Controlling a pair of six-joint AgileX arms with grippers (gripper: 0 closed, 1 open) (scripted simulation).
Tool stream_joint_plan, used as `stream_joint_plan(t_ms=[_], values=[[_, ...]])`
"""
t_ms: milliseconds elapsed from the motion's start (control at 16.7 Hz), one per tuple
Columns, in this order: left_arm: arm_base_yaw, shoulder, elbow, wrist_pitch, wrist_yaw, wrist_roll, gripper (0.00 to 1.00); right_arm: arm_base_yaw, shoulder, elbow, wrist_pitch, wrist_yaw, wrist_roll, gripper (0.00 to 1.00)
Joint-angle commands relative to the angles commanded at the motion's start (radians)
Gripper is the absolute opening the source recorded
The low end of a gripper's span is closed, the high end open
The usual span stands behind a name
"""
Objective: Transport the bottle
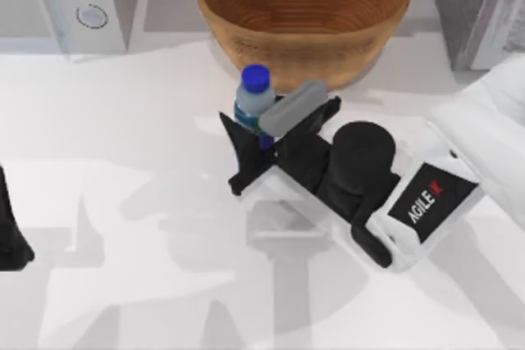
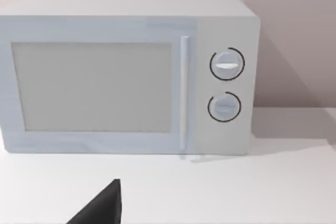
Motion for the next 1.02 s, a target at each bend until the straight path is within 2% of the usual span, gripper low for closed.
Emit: stream_joint_plan(t_ms=[120, 180, 720, 840, 1020], values=[[0.000, 0.000, 0.000, 0.000, 0.000, 0.000, 1.00, 0.000, 0.000, 0.000, 0.000, 0.000, 0.000, 0.02], [0.000, 0.000, 0.000, 0.000, 0.000, 0.000, 1.00, 0.000, 0.000, 0.000, 0.000, 0.000, 0.000, 0.00], [0.000, 0.000, 0.000, 0.000, 0.000, 0.000, 1.00, -0.004, -0.002, -0.002, 0.000, -0.001, 0.001, 0.00], [0.000, 0.000, 0.000, 0.000, 0.000, 0.000, 1.00, -0.034, -0.010, -0.015, 0.009, -0.032, 0.001, 0.00], [0.000, 0.000, 0.000, 0.000, 0.000, 0.000, 1.00, -0.142, -0.035, -0.064, 0.038, -0.140, 0.002, 0.00]])
